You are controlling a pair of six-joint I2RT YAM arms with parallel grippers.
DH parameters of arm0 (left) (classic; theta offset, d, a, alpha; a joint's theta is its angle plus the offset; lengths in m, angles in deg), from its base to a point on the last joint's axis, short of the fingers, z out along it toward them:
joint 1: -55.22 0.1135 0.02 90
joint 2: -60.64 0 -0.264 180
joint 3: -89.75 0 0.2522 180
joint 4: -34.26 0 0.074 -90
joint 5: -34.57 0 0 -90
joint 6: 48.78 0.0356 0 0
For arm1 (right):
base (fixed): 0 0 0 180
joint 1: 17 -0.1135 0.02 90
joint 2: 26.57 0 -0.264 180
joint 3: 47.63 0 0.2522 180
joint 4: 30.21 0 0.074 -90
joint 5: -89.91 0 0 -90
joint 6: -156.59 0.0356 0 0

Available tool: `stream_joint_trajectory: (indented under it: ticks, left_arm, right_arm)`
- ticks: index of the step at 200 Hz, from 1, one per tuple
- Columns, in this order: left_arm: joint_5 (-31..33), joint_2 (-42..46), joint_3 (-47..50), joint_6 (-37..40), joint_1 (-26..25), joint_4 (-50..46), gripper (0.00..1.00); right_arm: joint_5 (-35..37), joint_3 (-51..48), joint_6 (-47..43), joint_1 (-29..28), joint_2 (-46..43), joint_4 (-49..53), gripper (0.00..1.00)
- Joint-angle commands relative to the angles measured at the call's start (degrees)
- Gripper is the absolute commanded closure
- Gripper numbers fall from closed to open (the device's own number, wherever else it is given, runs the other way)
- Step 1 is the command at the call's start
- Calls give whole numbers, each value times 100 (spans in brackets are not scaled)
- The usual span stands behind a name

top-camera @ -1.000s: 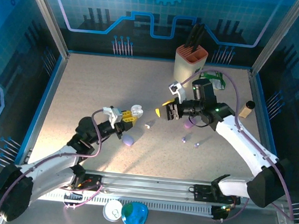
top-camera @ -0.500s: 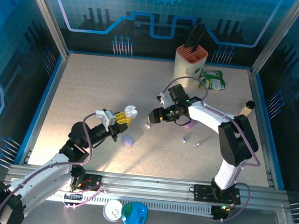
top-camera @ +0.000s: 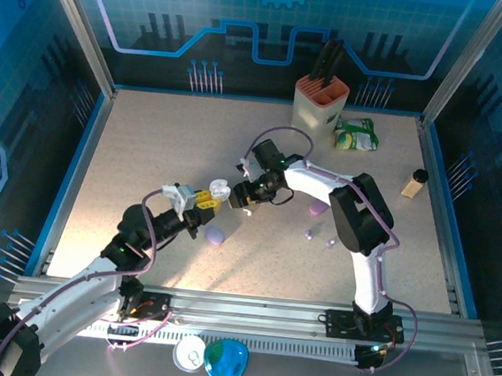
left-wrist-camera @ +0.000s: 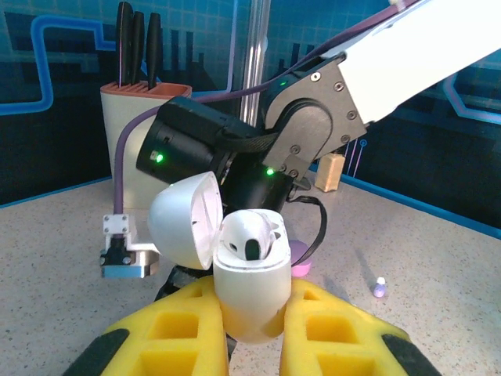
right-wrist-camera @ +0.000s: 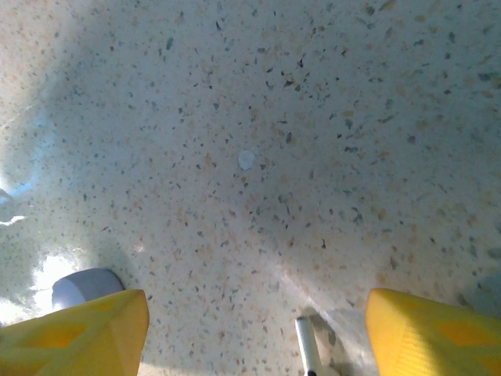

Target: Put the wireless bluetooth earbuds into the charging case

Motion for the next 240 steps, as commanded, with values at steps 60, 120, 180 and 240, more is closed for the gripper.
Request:
stream_joint_trajectory:
  ticks: [60, 120, 180, 240]
  left_arm:
    - [583, 701, 88, 71, 58, -366, 100]
    - [549, 732, 101, 73, 68, -442, 100]
    - [536, 710, 106, 64, 68, -322, 100]
    - [507, 668, 71, 79, 69, -303, 100]
  right_arm:
    - [-32, 380, -544, -423, 300, 971, 32]
    - [-58, 287, -994, -694, 83, 1437, 36]
    - [180, 107, -1350, -798, -192, 1934, 47]
    - [431, -25, -1562, -851, -612, 2269, 44]
